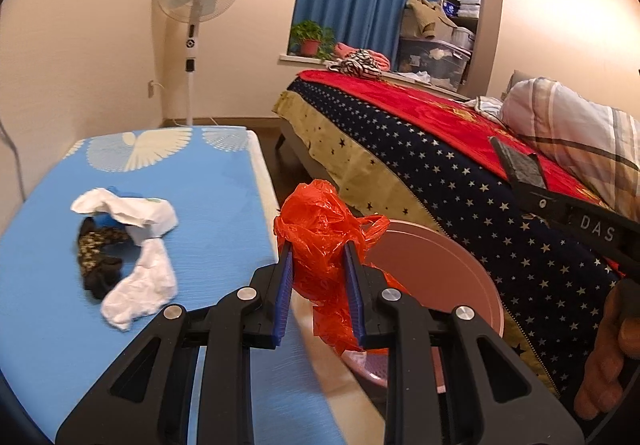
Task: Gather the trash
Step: 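Open the left gripper into the bin while the right releases the black packet, then move both open grippers back to the black floral cloth and white tissue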
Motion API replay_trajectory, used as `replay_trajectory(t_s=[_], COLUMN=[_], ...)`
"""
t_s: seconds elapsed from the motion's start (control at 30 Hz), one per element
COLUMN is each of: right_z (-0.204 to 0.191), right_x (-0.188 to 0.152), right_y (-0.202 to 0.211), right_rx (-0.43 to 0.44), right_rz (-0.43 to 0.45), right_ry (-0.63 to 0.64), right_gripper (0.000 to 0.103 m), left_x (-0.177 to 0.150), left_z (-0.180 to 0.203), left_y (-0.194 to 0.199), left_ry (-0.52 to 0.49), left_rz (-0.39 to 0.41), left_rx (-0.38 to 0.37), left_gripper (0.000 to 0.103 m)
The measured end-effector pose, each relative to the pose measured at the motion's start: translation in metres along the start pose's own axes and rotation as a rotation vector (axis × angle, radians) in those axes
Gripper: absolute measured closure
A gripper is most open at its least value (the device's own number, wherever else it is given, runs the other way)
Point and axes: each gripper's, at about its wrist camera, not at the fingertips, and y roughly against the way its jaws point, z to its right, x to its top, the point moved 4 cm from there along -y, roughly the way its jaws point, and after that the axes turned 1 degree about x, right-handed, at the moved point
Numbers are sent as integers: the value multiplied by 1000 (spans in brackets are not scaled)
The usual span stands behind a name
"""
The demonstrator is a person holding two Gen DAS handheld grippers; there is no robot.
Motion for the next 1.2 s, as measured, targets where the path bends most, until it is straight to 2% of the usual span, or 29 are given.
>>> replay_trajectory(t_s=[0.57, 0.63, 0.67, 0.7, 0.97, 1.2], right_z=[11, 12, 13, 14, 11, -3], right_x=[-1, -1, -1, -1, -4, -8], right_y=[-19, -19, -19, -19, -16, -5], right_rx=[-43, -45, -47, -54, -25, 39], right_rz=[-25, -26, -26, -23, -20, -2], right_ry=[-18, -28, -32, -34, -36, -19], right_gripper=[47, 41, 37, 35, 34, 35], left_x=[-7, -8, -8, -8, -6, -2], left_z=[29, 30, 29, 26, 5, -13], left_y=[-43, -45, -46, -45, -32, -4], left_ry=[-25, -22, -17, -9, 25, 33], left_rz=[-67, -75, -76, -73, -58, -22], left_rx=[-101, -115, -113, -108, -66, -21], left_gripper=[77, 70, 55, 48, 49, 54])
